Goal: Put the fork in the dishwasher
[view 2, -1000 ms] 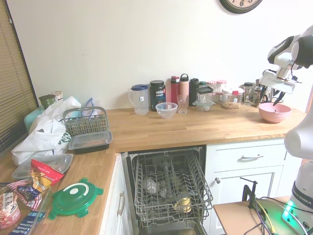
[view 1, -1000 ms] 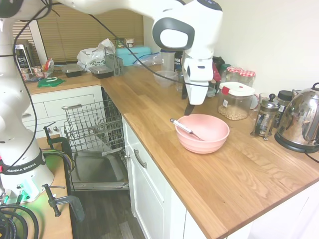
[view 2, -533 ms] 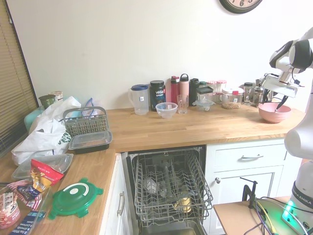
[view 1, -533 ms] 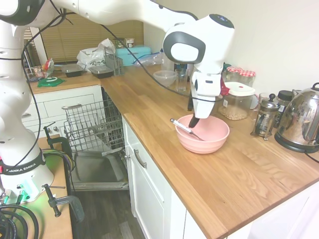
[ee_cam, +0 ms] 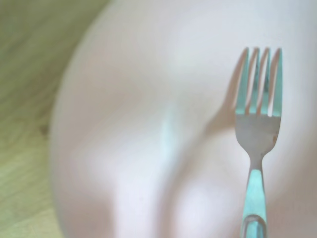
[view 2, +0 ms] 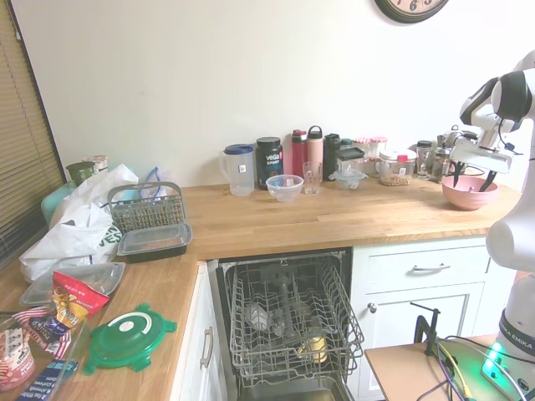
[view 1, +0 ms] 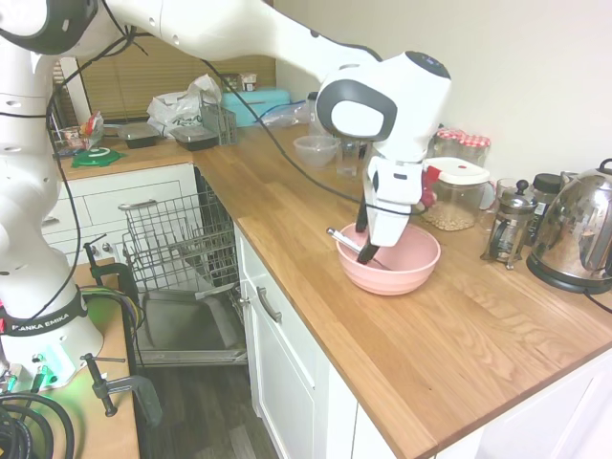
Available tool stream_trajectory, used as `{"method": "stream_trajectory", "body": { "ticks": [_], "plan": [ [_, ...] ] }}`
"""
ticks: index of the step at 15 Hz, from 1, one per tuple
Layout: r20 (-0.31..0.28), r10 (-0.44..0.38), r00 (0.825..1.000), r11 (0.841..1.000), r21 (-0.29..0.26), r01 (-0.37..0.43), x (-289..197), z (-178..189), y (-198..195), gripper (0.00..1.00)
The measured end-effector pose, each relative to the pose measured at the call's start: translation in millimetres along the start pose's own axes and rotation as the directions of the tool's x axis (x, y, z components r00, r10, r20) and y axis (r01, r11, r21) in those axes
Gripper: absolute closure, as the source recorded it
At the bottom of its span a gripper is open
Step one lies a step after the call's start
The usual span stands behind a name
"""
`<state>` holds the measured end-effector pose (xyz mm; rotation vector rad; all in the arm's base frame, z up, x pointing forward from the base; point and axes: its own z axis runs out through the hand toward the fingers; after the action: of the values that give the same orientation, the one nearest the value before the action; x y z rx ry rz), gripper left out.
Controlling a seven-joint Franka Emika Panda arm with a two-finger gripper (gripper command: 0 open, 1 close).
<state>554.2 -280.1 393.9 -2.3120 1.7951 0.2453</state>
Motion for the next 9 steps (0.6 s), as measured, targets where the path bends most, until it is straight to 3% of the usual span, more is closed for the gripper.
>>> {"method": "stream_trajectory", "body": {
  "ticks": [9],
  "plan": [
    [-0.009,-0.009,1.0,1.0,0.001,0.009,-0.2,1.7,-1.4,1.0]
  ]
}}
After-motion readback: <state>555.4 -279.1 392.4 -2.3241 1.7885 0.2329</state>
